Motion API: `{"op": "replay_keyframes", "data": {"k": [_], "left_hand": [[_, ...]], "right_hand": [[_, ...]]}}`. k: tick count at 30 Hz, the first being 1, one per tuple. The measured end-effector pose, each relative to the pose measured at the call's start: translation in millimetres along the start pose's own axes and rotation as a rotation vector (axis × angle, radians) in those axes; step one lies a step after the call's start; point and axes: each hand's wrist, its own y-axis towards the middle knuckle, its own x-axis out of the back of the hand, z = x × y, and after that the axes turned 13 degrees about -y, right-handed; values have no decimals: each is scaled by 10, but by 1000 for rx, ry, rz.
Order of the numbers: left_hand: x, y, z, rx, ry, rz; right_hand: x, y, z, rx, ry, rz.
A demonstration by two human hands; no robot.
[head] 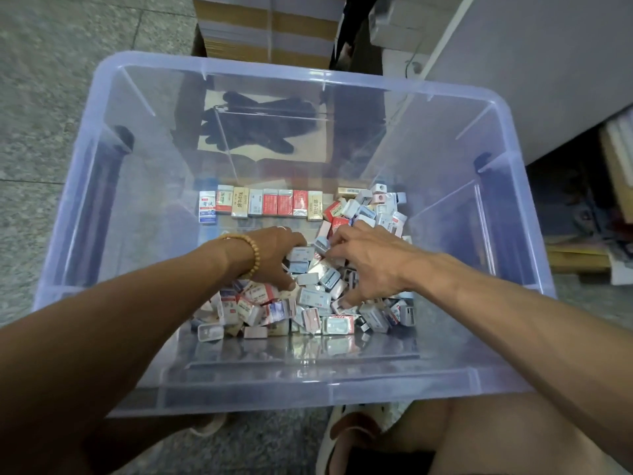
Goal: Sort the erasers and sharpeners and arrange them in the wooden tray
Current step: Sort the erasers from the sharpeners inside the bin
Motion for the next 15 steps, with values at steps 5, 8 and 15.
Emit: {"op": "replay_keyframes", "data": {"k": [5, 8, 15], "left_hand": [[-93, -28, -6, -15, -44, -22], [-66, -8, -45, 15, -156, -24], [-38, 12, -68, 36, -316, 11]], "right_hand": [[-37, 149, 95, 33, -10, -3], [-34, 184, 75, 40, -46, -14], [-14, 268, 71, 17, 9, -52]]}}
